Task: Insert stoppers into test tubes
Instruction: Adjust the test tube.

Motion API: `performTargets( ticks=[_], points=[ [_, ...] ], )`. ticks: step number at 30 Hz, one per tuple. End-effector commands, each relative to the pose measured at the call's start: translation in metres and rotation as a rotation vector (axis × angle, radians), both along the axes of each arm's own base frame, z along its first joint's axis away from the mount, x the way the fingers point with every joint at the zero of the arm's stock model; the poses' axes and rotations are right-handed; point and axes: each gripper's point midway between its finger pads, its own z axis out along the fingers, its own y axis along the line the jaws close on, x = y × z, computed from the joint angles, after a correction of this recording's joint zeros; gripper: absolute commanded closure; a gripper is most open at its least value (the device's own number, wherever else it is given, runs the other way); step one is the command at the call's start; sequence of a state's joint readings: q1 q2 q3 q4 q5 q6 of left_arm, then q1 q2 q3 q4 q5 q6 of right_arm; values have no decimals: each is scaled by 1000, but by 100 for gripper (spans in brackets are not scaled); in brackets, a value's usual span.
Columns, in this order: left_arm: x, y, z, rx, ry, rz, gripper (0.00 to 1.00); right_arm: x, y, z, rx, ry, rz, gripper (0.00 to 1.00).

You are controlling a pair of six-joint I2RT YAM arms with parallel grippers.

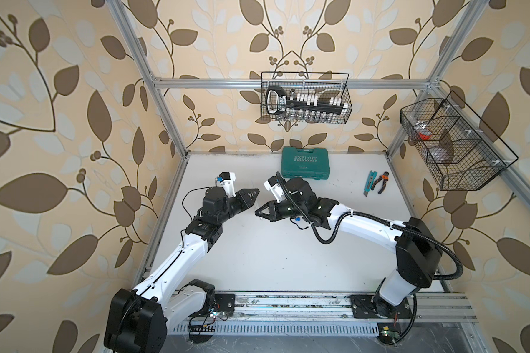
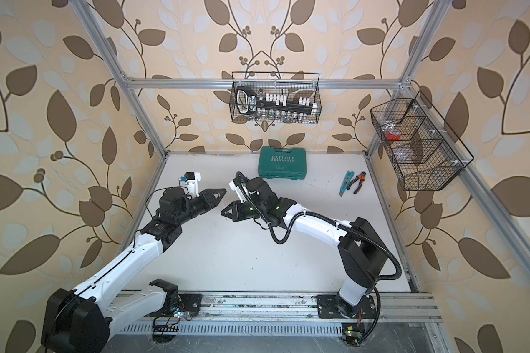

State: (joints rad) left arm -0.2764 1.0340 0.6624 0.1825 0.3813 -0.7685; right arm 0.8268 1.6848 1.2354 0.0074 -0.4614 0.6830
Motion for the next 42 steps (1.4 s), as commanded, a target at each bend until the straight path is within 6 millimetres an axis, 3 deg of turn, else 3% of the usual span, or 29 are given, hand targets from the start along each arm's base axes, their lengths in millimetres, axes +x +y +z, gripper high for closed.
performTargets(
  ticks=[1, 12, 25, 34, 37, 40, 42],
  points=[
    [1, 1, 23, -2, -54, 19, 66, 0, 8, 14, 25, -32, 21, 97],
    [0, -3, 21, -10, -46, -7, 72, 2, 13, 16, 39, -28, 22, 98],
    [-2, -6, 21, -13, -45, -21, 71, 2, 17, 15, 40, -24, 27, 99],
    [-2, -7, 22, -13, -56, -29, 86, 3, 17, 12, 32, -17, 22, 97],
    [-3, -8, 23, -10, -60, -33, 90, 3, 15, 14, 31, -23, 16, 91],
    [-3, -8, 23, 1, -61, -39, 92, 5, 12, 19, 30, -39, 4, 66],
    [-3, -8, 25, 30, -78, -48, 93, 5, 6, 27, 38, -68, 3, 55]
  ],
)
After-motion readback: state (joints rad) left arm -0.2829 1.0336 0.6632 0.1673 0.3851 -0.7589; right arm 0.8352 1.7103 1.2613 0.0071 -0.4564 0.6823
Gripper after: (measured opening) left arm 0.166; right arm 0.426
